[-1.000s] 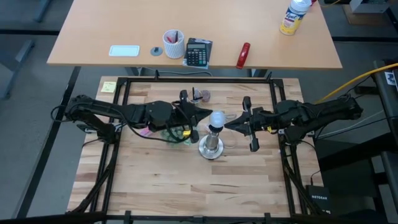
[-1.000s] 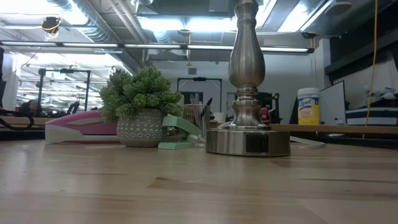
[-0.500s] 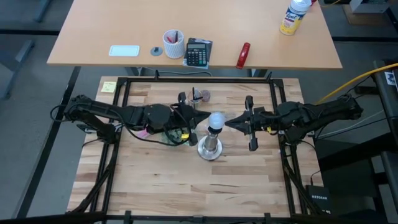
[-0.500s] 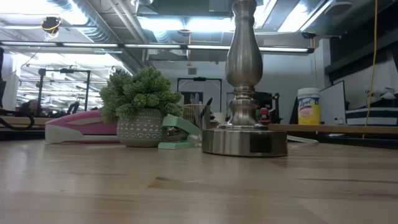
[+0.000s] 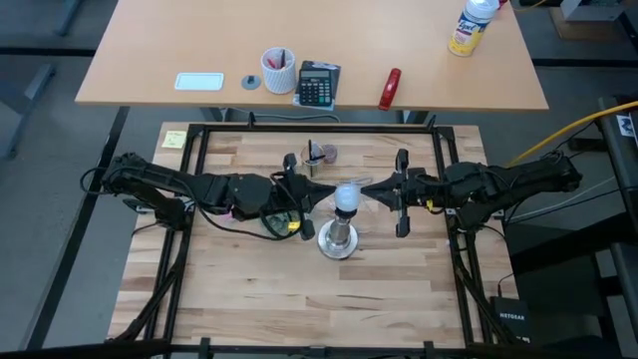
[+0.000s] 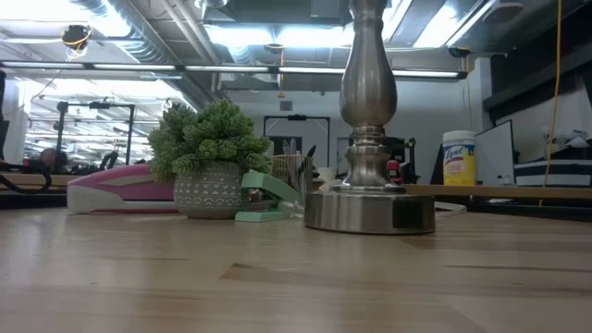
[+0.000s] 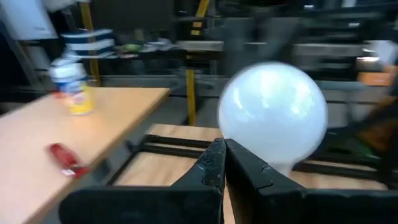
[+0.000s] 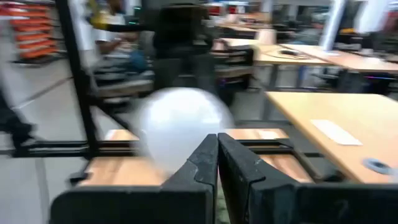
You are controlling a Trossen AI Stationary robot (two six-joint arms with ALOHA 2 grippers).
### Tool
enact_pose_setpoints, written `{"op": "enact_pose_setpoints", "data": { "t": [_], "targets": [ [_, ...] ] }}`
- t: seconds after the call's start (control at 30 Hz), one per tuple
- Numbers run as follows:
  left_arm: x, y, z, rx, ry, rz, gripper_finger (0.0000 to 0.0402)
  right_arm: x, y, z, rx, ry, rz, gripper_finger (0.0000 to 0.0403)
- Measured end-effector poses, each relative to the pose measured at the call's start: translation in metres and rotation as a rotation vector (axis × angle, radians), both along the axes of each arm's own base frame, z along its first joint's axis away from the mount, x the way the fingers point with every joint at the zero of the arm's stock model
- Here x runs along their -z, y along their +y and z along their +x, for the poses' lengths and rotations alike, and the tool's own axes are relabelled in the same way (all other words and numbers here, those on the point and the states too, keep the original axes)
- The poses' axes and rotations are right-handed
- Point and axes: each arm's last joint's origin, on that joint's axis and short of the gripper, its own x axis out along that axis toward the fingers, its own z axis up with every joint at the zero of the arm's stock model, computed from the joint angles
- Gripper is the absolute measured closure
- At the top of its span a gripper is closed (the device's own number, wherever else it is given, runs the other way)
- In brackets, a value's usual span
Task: Screw lightbulb
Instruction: Remove the lightbulb from the lamp
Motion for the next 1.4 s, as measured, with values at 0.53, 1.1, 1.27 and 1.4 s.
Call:
{"op": "enact_pose_setpoints", "data": {
  "t": [0.53, 1.1, 1.27, 1.4],
  "targets": [
    [-0.004, -0.019, -0.012, -0.157, -0.009, 0.073, 0.0400, -0.007, -0.003, -0.010, 0.002, -0.035, -0.010, 0.0386],
    [-0.008, -0.008, -0.008, -0.156, -0.048, 0.045, 0.0400, 0.002, 0.034, -0.002, -0.059, -0.014, -0.057, 0.0386],
    [-0.007, -0.011, -0.008, -0.135, -0.045, 0.043, 0.0400, 0.001, 0.034, -0.003, -0.044, -0.020, -0.055, 0.0386],
    [-0.007, -0.011, -0.007, -0.083, -0.049, 0.027, 0.0400, 0.001, 0.034, -0.003, -0.038, -0.020, -0.056, 0.0386]
  ]
}}
